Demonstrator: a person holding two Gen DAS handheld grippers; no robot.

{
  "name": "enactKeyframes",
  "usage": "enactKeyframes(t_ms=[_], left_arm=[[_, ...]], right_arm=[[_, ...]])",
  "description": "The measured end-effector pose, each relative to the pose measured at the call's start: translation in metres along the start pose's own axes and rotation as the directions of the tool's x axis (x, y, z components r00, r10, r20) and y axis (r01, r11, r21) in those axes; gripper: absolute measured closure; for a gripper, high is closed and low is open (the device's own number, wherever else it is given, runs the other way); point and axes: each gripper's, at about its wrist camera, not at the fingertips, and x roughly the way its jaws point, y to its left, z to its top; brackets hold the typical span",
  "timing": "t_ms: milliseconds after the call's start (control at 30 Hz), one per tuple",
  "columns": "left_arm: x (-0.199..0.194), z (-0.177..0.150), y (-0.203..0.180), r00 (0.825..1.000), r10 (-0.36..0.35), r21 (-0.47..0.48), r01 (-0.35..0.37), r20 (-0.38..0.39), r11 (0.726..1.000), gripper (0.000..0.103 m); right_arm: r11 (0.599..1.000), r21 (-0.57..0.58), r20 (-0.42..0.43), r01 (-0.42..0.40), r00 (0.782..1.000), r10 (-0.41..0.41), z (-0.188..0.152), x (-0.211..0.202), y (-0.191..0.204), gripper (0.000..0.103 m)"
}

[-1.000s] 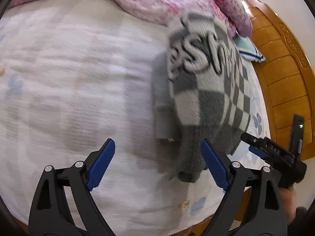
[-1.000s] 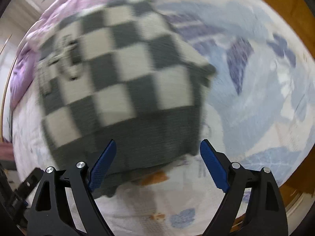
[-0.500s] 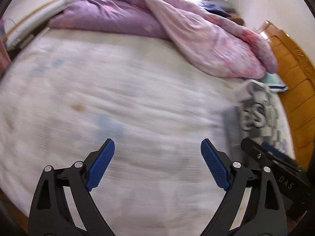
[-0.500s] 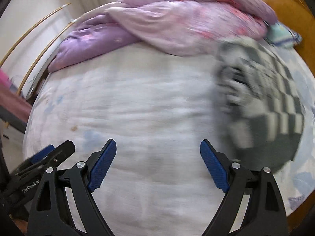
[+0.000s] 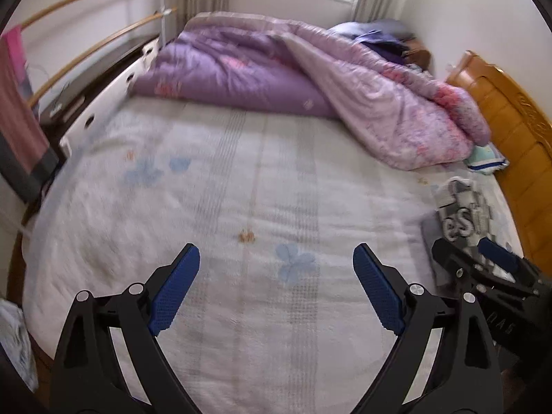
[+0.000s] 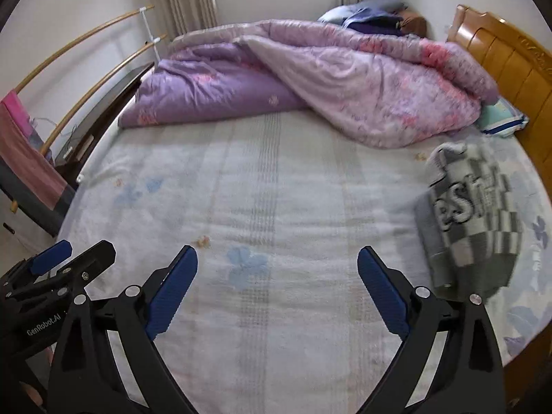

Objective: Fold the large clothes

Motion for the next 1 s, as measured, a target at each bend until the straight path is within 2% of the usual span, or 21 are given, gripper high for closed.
enactKeyframes(t_ms=[167, 333, 467, 633, 1000], left_arm=[[-0.061, 0.017, -0.029, 0.997, -0.040, 0.063, 0.036, 0.059, 0.997, 0.011], [-0.117, 0.027, -0.066, 0.988, -0.093, 0.109, 0.080, 0.120, 0.991, 0.011], [-0.148, 0.029, -0.094, 0.981, -0.113, 0.136, 0.091, 0.161, 0.986, 0.011], [-0.183, 0.019, -0.130, 0.973, -0.097, 0.169, 0.062, 0.209, 0.984, 0.011], [-0.248, -0.015, -0.181, 0.959, -0.062, 0.147, 0.021, 0.277, 0.989, 0.010]], right_arm=[[0.999, 0.025, 0.066, 0.044, 0.997, -0.046, 0.016, -0.077, 0.001, 0.010], [0.993, 0.068, 0.118, 0.095, 0.988, -0.102, 0.020, -0.146, -0.018, 0.009], [0.989, 0.109, 0.156, 0.101, 0.981, -0.118, 0.015, -0.184, -0.037, 0.008], [0.986, 0.139, 0.179, 0.088, 0.977, -0.112, 0.003, -0.220, -0.063, 0.008], [0.993, 0.094, 0.231, 0.074, 0.968, -0.094, -0.022, -0.289, -0.100, 0.008]])
